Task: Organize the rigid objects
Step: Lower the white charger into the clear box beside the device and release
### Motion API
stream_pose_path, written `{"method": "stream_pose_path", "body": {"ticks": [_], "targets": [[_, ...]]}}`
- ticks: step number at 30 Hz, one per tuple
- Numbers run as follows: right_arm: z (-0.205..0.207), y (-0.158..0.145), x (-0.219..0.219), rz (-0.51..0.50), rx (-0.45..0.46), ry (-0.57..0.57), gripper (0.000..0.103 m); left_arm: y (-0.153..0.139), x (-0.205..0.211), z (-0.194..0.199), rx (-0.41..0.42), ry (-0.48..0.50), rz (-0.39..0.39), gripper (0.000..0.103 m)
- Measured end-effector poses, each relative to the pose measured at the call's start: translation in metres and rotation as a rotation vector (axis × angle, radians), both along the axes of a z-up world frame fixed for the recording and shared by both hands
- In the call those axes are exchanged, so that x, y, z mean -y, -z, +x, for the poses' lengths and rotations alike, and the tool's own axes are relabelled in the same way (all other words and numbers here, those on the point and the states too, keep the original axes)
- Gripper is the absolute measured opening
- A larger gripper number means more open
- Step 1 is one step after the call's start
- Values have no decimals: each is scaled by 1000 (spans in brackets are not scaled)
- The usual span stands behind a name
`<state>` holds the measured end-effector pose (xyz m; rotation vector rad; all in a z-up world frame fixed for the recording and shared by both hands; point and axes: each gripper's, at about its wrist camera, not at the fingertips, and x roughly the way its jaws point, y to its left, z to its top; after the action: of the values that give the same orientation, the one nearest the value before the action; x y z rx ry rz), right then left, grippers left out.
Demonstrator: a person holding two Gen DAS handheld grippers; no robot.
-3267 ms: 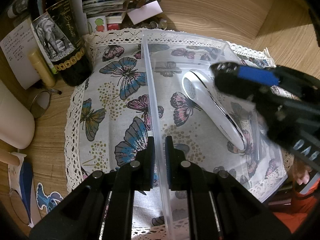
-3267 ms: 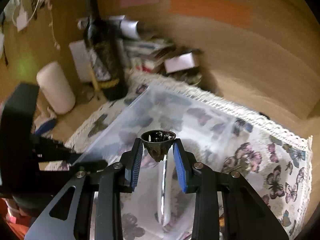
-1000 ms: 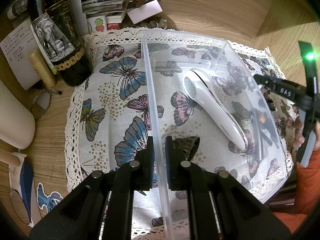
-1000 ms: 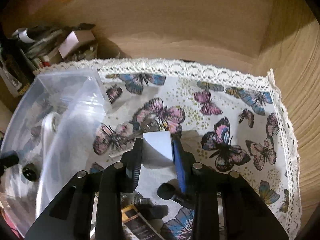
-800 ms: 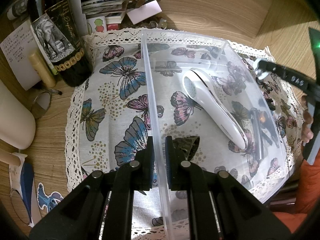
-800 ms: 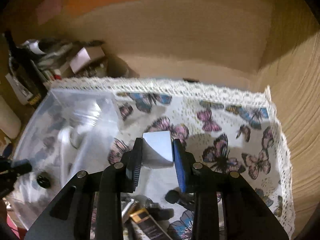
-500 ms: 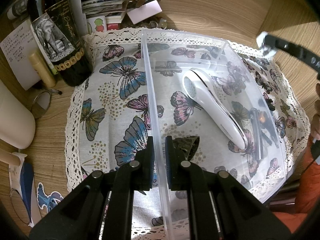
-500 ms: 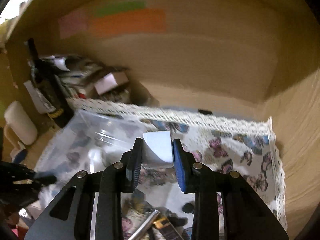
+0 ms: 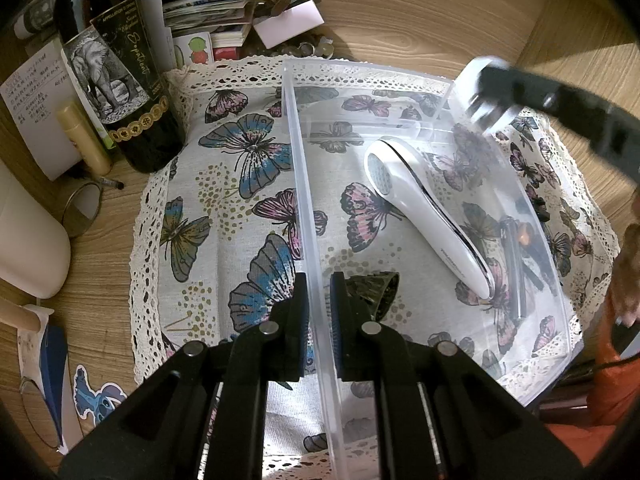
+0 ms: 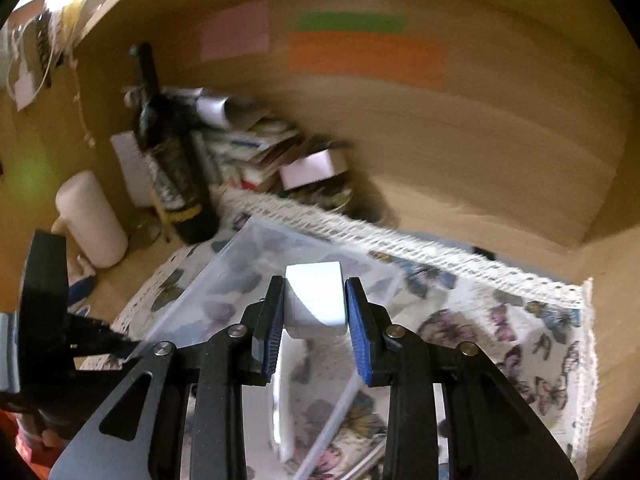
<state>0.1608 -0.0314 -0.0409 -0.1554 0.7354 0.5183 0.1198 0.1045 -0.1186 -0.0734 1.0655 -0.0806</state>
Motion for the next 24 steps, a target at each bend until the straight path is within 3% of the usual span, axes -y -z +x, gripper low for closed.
{"method": "stream_pose_path", "body": {"ticks": [12,24], "targets": [[-2,39,-35,-78,-141,-121,27,0,2,0,1,0,-1,10],[-5,53,-43,-121,-176,-154,28,0,2,0,1,0,-1,10]]}}
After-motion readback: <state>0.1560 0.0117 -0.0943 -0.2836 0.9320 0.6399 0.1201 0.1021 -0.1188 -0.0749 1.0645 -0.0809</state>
